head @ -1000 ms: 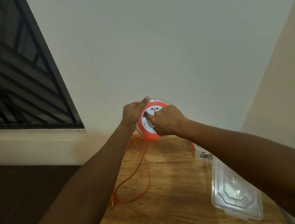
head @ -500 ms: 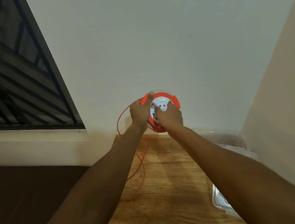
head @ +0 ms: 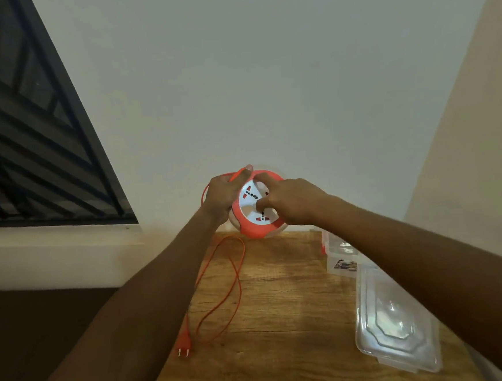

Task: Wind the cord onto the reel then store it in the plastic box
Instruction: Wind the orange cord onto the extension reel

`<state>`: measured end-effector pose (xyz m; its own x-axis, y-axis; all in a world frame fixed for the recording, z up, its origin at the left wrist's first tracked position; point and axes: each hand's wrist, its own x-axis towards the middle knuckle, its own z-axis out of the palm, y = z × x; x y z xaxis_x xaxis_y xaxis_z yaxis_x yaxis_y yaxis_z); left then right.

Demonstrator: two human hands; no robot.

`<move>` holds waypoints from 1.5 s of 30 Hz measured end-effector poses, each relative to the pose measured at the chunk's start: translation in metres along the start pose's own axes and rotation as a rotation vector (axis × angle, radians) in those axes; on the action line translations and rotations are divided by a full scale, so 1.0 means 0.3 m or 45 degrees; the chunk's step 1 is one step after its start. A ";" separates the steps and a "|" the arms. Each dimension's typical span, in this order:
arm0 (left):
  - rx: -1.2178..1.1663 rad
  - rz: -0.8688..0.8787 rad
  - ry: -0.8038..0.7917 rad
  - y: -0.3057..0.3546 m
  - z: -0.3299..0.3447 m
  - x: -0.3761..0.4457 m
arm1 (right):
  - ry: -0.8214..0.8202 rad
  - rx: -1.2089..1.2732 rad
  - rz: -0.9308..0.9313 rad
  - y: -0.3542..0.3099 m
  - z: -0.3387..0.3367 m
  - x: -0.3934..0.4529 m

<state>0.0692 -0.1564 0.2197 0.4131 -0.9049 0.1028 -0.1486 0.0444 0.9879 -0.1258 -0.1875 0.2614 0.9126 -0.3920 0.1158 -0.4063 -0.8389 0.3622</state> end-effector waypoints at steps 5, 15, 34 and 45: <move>0.078 -0.031 -0.060 -0.019 -0.016 0.004 | -0.129 -0.327 -0.249 -0.001 -0.045 0.008; 0.041 -0.039 -0.118 0.001 -0.012 -0.010 | -0.220 -0.471 -0.218 -0.073 -0.058 0.046; -0.108 0.010 0.225 -0.030 -0.032 -0.019 | 0.292 2.355 1.326 -0.282 -0.034 0.114; -0.079 -0.131 0.102 -0.024 -0.100 -0.031 | 0.257 1.046 0.682 -0.256 -0.038 0.006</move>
<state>0.0934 -0.1355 0.2153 0.4942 -0.8693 0.0067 -0.0467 -0.0188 0.9987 -0.0923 -0.1195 0.2443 0.5599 -0.7869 0.2594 -0.6013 -0.6012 -0.5263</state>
